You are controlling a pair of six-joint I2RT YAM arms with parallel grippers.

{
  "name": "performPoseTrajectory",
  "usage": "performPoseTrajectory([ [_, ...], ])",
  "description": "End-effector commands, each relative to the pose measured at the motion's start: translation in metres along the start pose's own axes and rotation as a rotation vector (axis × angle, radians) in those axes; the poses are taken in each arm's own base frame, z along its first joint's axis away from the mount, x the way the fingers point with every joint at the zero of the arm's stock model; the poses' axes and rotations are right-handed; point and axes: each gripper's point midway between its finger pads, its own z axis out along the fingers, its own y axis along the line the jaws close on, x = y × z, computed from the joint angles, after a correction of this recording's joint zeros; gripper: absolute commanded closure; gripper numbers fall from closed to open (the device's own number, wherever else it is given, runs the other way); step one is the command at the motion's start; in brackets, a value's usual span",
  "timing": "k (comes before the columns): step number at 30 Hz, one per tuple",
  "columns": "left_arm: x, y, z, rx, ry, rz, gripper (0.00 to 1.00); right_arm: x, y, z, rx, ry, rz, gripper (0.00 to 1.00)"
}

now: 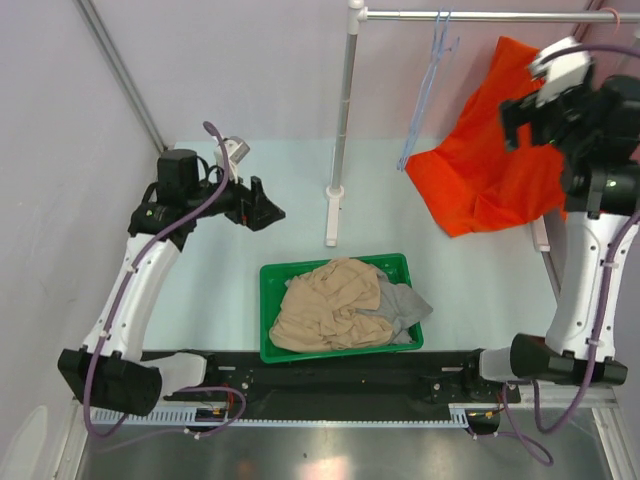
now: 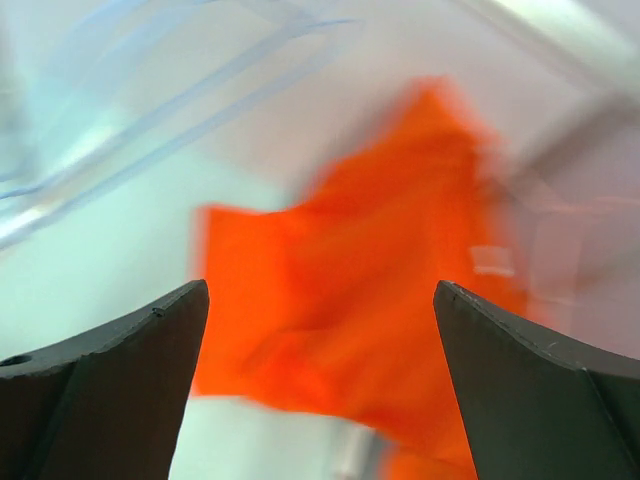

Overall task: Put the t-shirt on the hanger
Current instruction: Reset both arms

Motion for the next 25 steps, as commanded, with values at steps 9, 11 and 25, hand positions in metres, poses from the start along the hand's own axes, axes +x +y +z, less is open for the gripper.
performPoseTrajectory([
  [9,0.09,0.077,-0.029,-0.28,0.239,-0.104,0.0,0.162,0.238,-0.023,-0.585,0.426,0.224,0.0],
  [11,0.101,0.079,-0.033,-0.299,0.257,-0.083,0.0,0.19,0.252,-0.034,-0.618,0.49,0.222,0.01],
  [25,0.129,0.091,-0.043,-0.397,0.283,-0.036,0.0,0.256,0.276,-0.064,-0.613,0.636,0.22,0.0],
])
